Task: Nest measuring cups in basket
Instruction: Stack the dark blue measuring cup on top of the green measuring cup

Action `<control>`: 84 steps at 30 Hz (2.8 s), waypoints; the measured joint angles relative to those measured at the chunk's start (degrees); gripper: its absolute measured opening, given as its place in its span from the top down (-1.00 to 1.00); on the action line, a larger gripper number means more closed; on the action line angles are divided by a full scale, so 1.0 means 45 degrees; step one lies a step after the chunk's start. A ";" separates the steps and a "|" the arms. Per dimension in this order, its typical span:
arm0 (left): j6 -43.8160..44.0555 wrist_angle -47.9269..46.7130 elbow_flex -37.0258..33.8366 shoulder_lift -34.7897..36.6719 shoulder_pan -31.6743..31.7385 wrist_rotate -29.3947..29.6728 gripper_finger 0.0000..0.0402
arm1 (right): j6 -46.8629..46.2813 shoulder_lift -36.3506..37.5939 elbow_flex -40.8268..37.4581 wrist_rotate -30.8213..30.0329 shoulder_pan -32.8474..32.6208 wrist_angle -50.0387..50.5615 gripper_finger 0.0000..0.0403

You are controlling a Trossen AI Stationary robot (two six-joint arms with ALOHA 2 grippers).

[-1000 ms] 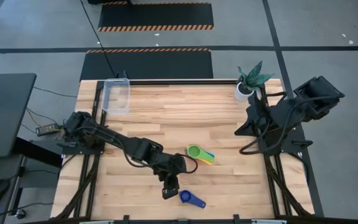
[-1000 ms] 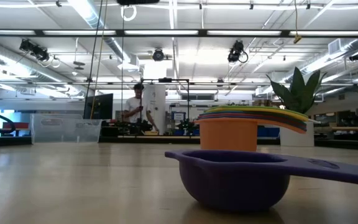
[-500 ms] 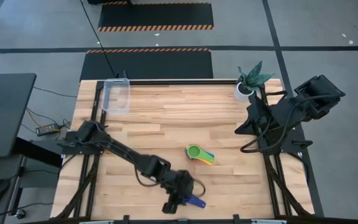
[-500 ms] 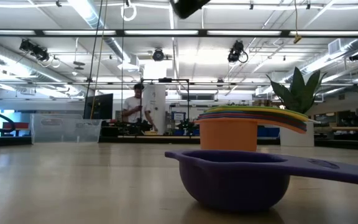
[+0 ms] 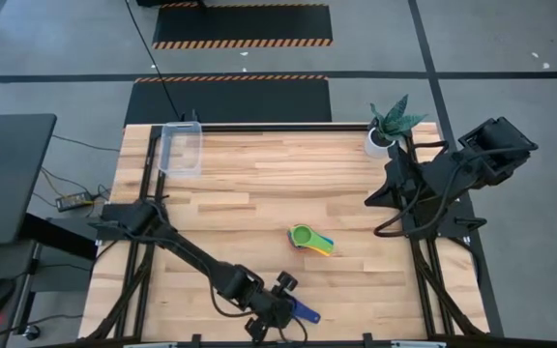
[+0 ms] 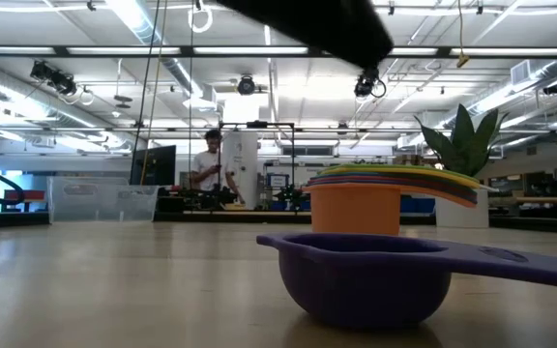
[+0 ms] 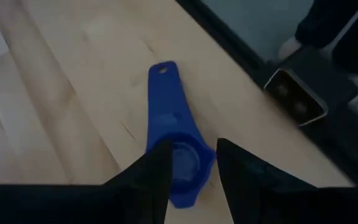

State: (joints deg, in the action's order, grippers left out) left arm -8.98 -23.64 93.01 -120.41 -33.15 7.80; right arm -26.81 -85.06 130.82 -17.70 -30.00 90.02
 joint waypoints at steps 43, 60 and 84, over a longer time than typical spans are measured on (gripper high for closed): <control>-0.1899 -0.0498 0.0024 -0.1706 0.0214 0.0572 0.93 | 0.0561 0.0005 0.0000 -0.0056 0.0000 0.0000 0.99; -0.1695 -0.6532 0.3807 0.0436 0.1088 0.1982 0.94 | 0.0578 0.0430 0.0005 -0.0475 0.0004 0.0000 0.99; -0.9224 -0.6792 0.3576 0.0431 0.5260 -0.2392 0.94 | 0.0568 0.0500 0.0005 -0.3150 0.1435 -0.0015 0.99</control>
State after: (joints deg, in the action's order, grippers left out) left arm -50.49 -54.20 109.10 -118.48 -9.47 -2.96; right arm -24.25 -82.81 130.85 -31.88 -23.54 89.95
